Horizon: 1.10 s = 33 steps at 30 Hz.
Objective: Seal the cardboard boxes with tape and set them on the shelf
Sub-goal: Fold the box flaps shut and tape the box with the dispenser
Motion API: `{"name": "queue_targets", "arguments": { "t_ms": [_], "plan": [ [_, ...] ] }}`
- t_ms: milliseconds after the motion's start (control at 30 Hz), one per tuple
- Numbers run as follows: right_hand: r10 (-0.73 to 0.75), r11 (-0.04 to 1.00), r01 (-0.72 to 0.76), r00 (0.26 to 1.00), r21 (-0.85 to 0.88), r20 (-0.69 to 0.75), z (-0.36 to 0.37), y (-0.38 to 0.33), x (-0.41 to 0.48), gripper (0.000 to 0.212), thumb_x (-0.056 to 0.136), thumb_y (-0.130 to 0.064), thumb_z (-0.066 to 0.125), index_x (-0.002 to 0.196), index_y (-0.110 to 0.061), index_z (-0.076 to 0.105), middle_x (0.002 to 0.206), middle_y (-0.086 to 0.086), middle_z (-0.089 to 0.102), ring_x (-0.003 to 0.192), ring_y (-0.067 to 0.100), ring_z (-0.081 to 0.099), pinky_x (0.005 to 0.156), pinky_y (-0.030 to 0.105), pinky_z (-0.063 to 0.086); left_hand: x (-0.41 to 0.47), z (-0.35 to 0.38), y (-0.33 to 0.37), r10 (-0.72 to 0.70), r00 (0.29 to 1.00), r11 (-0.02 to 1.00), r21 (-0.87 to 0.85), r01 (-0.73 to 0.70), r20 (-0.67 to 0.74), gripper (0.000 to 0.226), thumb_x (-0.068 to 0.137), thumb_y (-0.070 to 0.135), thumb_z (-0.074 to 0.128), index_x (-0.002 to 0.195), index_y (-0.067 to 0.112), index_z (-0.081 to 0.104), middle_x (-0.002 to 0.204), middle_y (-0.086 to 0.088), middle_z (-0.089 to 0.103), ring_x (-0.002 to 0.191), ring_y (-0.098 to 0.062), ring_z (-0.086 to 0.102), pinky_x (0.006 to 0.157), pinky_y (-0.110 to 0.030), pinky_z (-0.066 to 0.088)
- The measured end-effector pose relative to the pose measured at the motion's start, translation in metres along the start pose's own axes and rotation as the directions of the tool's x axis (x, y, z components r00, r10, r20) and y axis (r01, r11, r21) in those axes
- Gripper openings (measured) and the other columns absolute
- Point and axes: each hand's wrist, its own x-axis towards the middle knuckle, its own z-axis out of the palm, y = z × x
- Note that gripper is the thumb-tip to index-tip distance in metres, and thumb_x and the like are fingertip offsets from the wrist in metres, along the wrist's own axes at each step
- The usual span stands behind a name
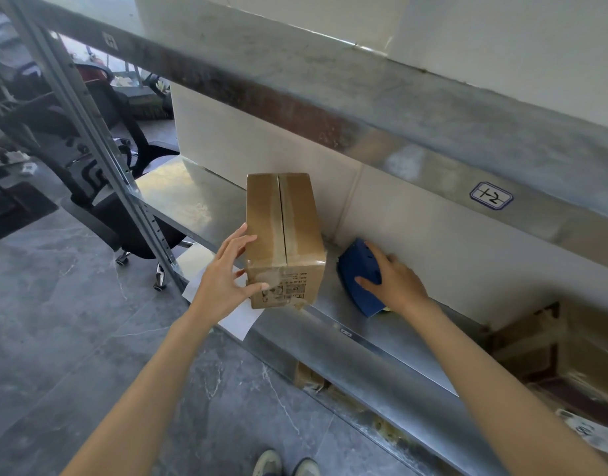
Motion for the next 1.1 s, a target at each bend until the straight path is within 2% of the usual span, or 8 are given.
{"name": "queue_targets", "arguments": {
  "t_ms": [167, 367, 567, 700, 767, 867, 1000, 1100],
  "plan": [
    [-0.281, 0.949, 0.289, 0.957, 0.126, -0.076, -0.019, -0.039, -0.007, 0.082, 0.087, -0.046, 0.068, 0.154, -0.034, 0.021, 0.149, -0.003, 0.035, 0.135, 0.015, 0.036, 0.107, 0.038, 0.04, 0.0, -0.004, 0.005, -0.005, 1.0, 1.0, 0.001, 0.005, 0.0, 0.085, 0.064, 0.041, 0.086, 0.138, 0.036, 0.046, 0.155, 0.031, 0.025, 0.123, 0.021, 0.039, 0.09, -0.016, 0.046],
    [-0.468, 0.852, 0.479, 0.878, 0.211, -0.102, -0.011, -0.079, -0.004, 0.084, 0.079, -0.046, 0.075, 0.151, -0.032, 0.034, 0.158, -0.015, 0.03, 0.146, 0.002, 0.018, 0.115, 0.026, 0.023, 0.004, -0.01, 0.006, 0.041, 0.999, 0.998, 0.055, -0.041, 0.009, 0.08, 0.066, 0.05, 0.082, 0.137, 0.031, 0.052, 0.156, 0.03, 0.026, 0.131, -0.003, 0.047, 0.095, -0.026, 0.049],
    [-0.457, 0.814, 0.499, 0.866, 0.298, -0.201, 0.008, -0.078, 0.004, 0.062, 0.084, -0.034, 0.072, 0.141, -0.02, 0.052, 0.151, -0.007, 0.043, 0.144, 0.005, 0.029, 0.119, 0.027, 0.024, 0.004, -0.011, 0.004, 0.072, 0.997, 0.994, 0.088, -0.072, 0.002, 0.068, 0.075, 0.046, 0.075, 0.136, 0.023, 0.054, 0.152, 0.031, 0.034, 0.127, 0.0, 0.05, 0.099, -0.031, 0.052],
    [-0.469, 0.804, 0.519, 0.853, 0.288, -0.229, 0.012, -0.077, 0.006, 0.06, 0.085, -0.032, 0.074, 0.14, -0.018, 0.053, 0.15, -0.005, 0.045, 0.144, 0.006, 0.03, 0.118, 0.023, 0.024, 0.004, -0.009, 0.007, 0.072, 0.997, 0.994, 0.09, -0.07, -0.03, 0.071, 0.074, 0.05, 0.074, 0.136, 0.02, 0.055, 0.152, 0.025, 0.037, 0.125, 0.006, 0.049, 0.098, -0.031, 0.053],
    [-0.448, 0.812, 0.502, 0.863, 0.297, -0.234, 0.014, -0.08, 0.006, 0.064, 0.082, -0.039, 0.076, 0.138, -0.017, 0.055, 0.148, -0.006, 0.046, 0.143, 0.004, 0.03, 0.115, 0.015, 0.021, 0.004, -0.004, 0.01, 0.058, 0.996, 0.996, 0.072, -0.053, -0.07, 0.077, 0.071, 0.053, 0.076, 0.135, 0.017, 0.055, 0.151, 0.021, 0.04, 0.125, 0.0, 0.051, 0.097, -0.033, 0.055],
    [-0.402, 0.827, 0.488, 0.861, 0.281, -0.312, 0.018, -0.088, 0.005, 0.06, 0.077, -0.041, 0.079, 0.128, -0.013, 0.061, 0.14, -0.003, 0.054, 0.137, 0.003, 0.035, 0.108, 0.004, 0.02, 0.002, 0.01, 0.014, 0.002, 0.985, 1.0, 0.028, 0.003, -0.17, 0.083, 0.068, 0.053, 0.082, 0.136, 0.014, 0.055, 0.145, 0.029, 0.041, 0.126, 0.004, 0.049, 0.1, -0.034, 0.053],
    [-0.377, 0.825, 0.483, 0.858, 0.295, -0.349, 0.021, -0.094, 0.002, 0.057, 0.078, -0.04, 0.079, 0.124, -0.011, 0.063, 0.136, -0.001, 0.057, 0.136, 0.005, 0.038, 0.107, 0.004, 0.022, 0.0, 0.019, 0.017, 0.004, 0.975, 1.0, 0.016, -0.001, -0.221, 0.078, 0.07, 0.048, 0.082, 0.135, 0.015, 0.053, 0.146, 0.03, 0.04, 0.129, 0.007, 0.045, 0.104, -0.028, 0.048],
    [-0.337, 0.842, 0.45, 0.869, 0.296, -0.363, 0.024, -0.1, -0.001, 0.061, 0.079, -0.05, 0.074, 0.123, -0.009, 0.063, 0.135, -0.001, 0.057, 0.137, 0.01, 0.04, 0.106, 0.003, 0.022, -0.002, 0.022, 0.022, -0.046, 0.974, 0.999, -0.003, 0.047, -0.223, 0.088, 0.071, 0.054, 0.078, 0.144, 0.017, 0.045, 0.136, 0.044, 0.038, 0.128, 0.009, 0.045, 0.103, -0.026, 0.049]
  ]
}}
